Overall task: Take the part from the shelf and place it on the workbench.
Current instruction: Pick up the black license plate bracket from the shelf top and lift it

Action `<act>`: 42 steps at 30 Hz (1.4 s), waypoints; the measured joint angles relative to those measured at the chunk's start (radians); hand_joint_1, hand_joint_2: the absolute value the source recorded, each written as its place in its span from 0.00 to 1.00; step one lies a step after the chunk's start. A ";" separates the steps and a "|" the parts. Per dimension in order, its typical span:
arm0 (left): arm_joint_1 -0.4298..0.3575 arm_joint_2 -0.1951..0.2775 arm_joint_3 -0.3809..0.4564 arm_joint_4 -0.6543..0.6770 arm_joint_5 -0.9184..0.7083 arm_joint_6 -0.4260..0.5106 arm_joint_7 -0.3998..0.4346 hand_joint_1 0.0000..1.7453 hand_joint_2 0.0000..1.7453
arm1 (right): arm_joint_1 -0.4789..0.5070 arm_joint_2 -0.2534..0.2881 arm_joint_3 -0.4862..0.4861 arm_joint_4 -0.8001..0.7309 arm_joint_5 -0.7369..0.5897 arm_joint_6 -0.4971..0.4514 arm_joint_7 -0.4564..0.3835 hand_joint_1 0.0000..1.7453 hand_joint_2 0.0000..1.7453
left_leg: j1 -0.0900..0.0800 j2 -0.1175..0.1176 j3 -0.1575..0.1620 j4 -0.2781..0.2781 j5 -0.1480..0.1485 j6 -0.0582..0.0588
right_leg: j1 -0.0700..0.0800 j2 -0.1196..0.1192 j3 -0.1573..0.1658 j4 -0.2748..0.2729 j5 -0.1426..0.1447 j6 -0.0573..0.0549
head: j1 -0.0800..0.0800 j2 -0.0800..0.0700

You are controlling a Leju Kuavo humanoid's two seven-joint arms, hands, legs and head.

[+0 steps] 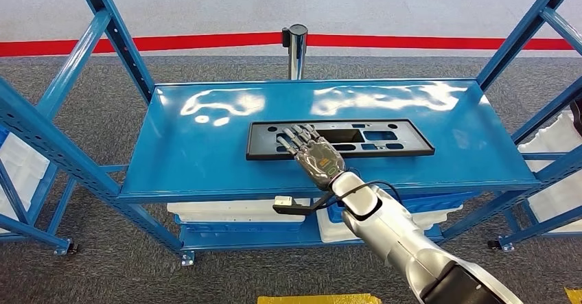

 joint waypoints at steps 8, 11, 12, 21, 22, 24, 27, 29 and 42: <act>-0.001 0.000 -0.012 0.000 -0.007 -0.008 0.001 0.00 0.00 | -0.064 0.024 0.001 0.117 -0.003 0.015 0.042 0.00 1.00 | 0.000 0.000 0.000 0.000 0.000 0.000 | 0.000 0.000 0.000 0.000 0.000 0.000 | 0.000 0.000; -0.002 0.000 -0.016 0.000 -0.009 -0.012 0.002 0.00 0.00 | -0.086 0.036 0.001 0.153 -0.001 0.028 0.045 0.00 1.00 | 0.000 0.000 0.000 0.000 0.000 0.000 | 0.000 0.000 0.000 0.000 0.000 0.000 | 0.001 0.000; -0.003 0.000 -0.016 0.000 -0.009 -0.013 0.002 0.00 0.00 | -0.093 0.041 0.001 0.163 0.000 0.031 0.048 0.00 1.00 | 0.000 0.000 0.000 0.000 0.000 0.000 | 0.000 0.000 0.000 0.000 0.000 0.000 | 0.000 0.000; -0.004 -0.002 -0.017 0.000 -0.006 -0.016 0.002 0.00 0.00 | -0.136 0.067 0.002 0.236 0.013 0.066 0.088 0.00 1.00 | 0.000 0.000 0.000 0.000 0.000 0.000 | 0.000 0.000 0.000 0.000 0.000 0.000 | 0.000 0.000; -0.004 -0.002 -0.017 0.000 -0.005 -0.016 0.002 0.00 0.00 | -0.138 0.066 0.002 0.243 0.013 0.066 0.090 0.00 1.00 | 0.000 0.000 0.000 0.000 0.000 0.000 | 0.000 0.000 0.000 0.000 0.000 0.000 | 0.000 0.000; -0.004 -0.002 -0.017 0.000 -0.003 -0.016 0.001 0.00 0.00 | -0.142 0.066 0.002 0.254 0.011 0.066 0.094 0.00 1.00 | 0.000 0.000 0.000 0.000 0.000 0.000 | 0.000 0.000 0.000 0.000 0.000 0.000 | 0.001 0.000; -0.004 -0.002 -0.017 0.000 -0.002 -0.015 0.002 0.00 0.00 | -0.147 0.062 0.002 0.271 0.010 0.067 0.105 0.00 1.00 | 0.000 0.000 0.000 0.000 0.000 0.000 | 0.000 0.000 0.000 0.000 0.000 0.000 | 0.000 0.000; -0.004 -0.002 -0.017 0.000 -0.002 -0.015 0.002 0.00 0.00 | -0.150 0.058 0.002 0.280 0.010 0.067 0.115 0.00 1.00 | 0.000 0.000 0.000 0.000 0.000 0.000 | 0.000 0.000 0.000 0.000 0.000 0.000 | 0.000 0.000; -0.005 -0.002 -0.017 0.000 0.000 -0.013 0.001 0.00 0.00 | -0.173 0.018 -0.002 0.322 0.000 0.089 0.149 0.00 1.00 | 0.000 0.000 0.001 0.000 0.000 0.000 | 0.000 0.000 0.000 0.000 0.000 0.000 | 0.000 0.000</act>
